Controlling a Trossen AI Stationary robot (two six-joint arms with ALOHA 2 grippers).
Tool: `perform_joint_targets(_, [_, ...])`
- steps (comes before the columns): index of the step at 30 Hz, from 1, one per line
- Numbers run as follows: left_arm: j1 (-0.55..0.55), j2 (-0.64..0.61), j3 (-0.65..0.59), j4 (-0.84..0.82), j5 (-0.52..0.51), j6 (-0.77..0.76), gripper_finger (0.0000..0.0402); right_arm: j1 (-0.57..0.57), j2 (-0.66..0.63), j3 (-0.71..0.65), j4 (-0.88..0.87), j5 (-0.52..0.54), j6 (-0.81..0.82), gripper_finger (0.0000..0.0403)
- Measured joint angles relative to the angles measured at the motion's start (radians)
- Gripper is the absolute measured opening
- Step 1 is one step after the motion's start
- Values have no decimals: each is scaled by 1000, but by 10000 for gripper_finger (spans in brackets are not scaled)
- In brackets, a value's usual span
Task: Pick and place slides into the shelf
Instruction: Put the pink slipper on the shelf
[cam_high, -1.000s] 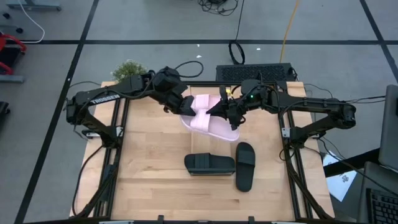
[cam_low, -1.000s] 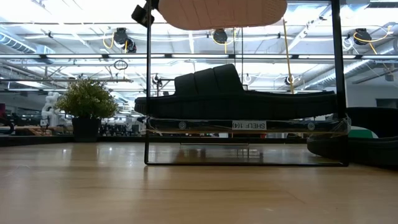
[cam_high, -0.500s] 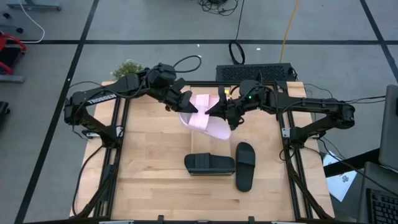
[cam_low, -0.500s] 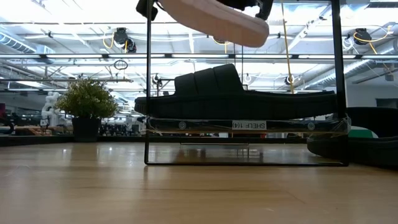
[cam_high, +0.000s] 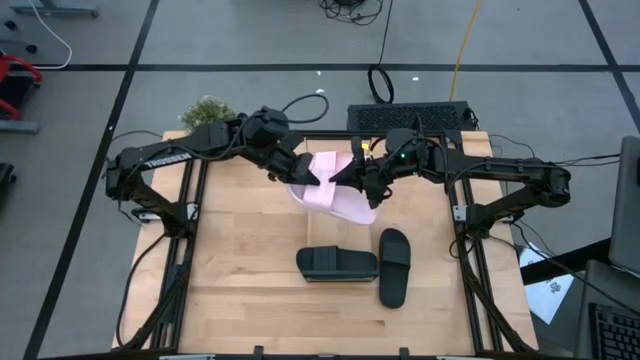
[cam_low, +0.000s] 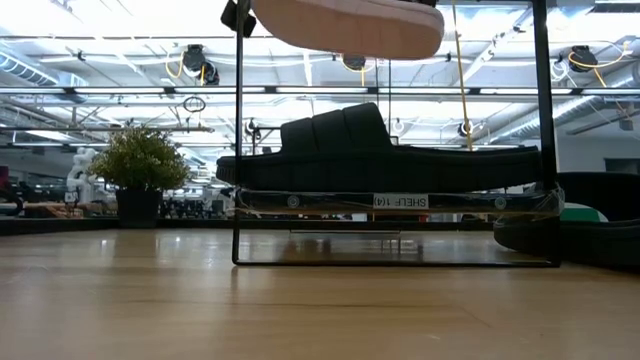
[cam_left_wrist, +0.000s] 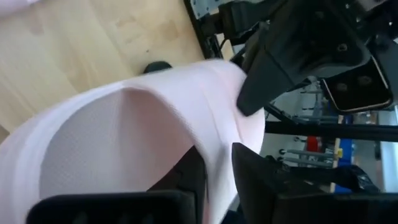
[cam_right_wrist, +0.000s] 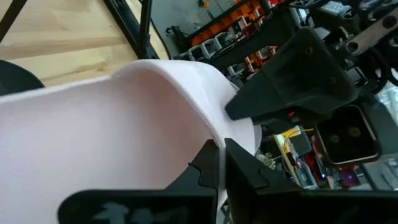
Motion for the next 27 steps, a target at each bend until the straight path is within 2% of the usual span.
perform_joint_targets(5, [0,17,-1,6,-10,59,11,8,0,0,-14,35,1,0])
perform_joint_targets(12, [10,22,-1,8,-27,89,3,42,-1,0,-16,174,-46,8])
perform_joint_targets(18, [10,12,-1,11,-75,102,1,54,-1,0,-14,278,13,29])
perform_joint_targets(27, [16,-10,-1,12,-79,98,1,83,-16,0,-39,350,41,64])
